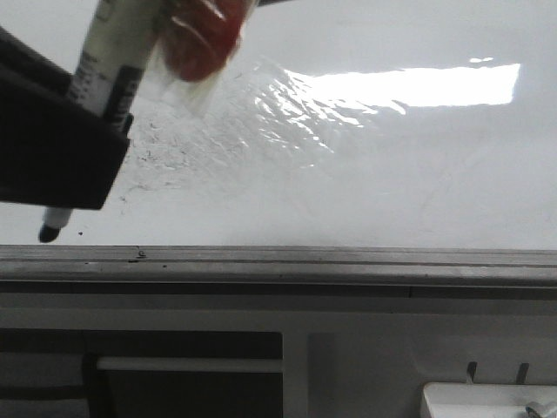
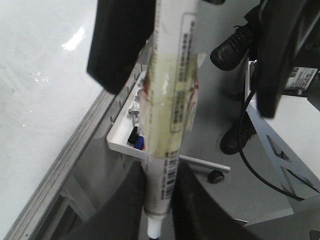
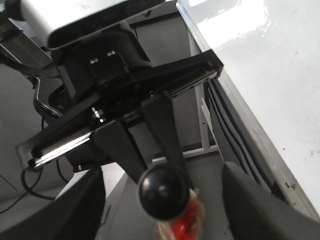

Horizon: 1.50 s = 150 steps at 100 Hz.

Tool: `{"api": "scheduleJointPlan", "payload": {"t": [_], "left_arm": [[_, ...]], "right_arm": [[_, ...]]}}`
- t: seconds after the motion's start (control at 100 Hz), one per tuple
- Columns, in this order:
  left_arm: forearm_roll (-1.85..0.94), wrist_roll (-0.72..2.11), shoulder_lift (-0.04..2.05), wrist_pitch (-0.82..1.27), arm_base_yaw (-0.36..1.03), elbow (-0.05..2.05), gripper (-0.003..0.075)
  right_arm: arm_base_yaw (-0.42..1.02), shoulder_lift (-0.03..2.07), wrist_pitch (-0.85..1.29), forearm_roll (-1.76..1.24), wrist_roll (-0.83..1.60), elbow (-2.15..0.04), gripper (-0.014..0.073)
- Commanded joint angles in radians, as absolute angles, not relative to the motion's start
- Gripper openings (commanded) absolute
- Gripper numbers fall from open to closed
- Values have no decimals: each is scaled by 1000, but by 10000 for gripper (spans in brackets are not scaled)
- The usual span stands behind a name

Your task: Write number 8 on whiteboard

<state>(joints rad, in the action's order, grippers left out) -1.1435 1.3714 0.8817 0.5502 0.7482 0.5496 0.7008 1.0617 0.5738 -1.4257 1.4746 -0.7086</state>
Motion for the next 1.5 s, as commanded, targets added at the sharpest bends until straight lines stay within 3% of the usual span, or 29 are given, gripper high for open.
{"api": "scheduleJointPlan", "payload": {"t": [0.0, 0.15, 0.23, 0.28, 0.33, 0.46, 0.54, 0.66, 0.85, 1.09, 1.49], "left_arm": [[-1195, 1371, 878, 539, 748, 575, -20], [-1195, 1371, 878, 539, 748, 575, -20], [-1196, 1364, 878, 546, 748, 575, -13], [-1209, 1347, 878, 546, 748, 575, 30], [-1222, 1336, 872, 546, 748, 575, 114], [-1228, 1283, 821, 541, 748, 575, 428], [-1224, 1247, 752, 536, 748, 575, 507], [-1112, 1101, 608, 517, 748, 575, 445], [-714, 728, 328, 488, 748, 575, 292], [-495, 500, 142, 494, 748, 539, -22], [-561, 500, 133, 490, 748, 474, -20]], "right_arm": [[737, 1066, 510, -1492, 1486, -745, 341], [746, 1071, 485, -1495, 1486, -745, -74], [746, 1071, 485, -1498, 1486, -745, -52], [746, 1071, 482, -1490, 1486, -745, -52], [746, 1066, 480, -1480, 1486, -745, -51], [746, 1022, 454, -1408, 1486, -743, -41], [751, 971, 398, -1354, 1486, -723, -41], [775, 860, 239, -1296, 1486, -646, -41], [803, 680, 13, -1228, 1486, -510, -41], [803, 676, -292, -1130, 1486, -490, -43], [803, 817, -508, -1085, 1486, -490, -45]]}}
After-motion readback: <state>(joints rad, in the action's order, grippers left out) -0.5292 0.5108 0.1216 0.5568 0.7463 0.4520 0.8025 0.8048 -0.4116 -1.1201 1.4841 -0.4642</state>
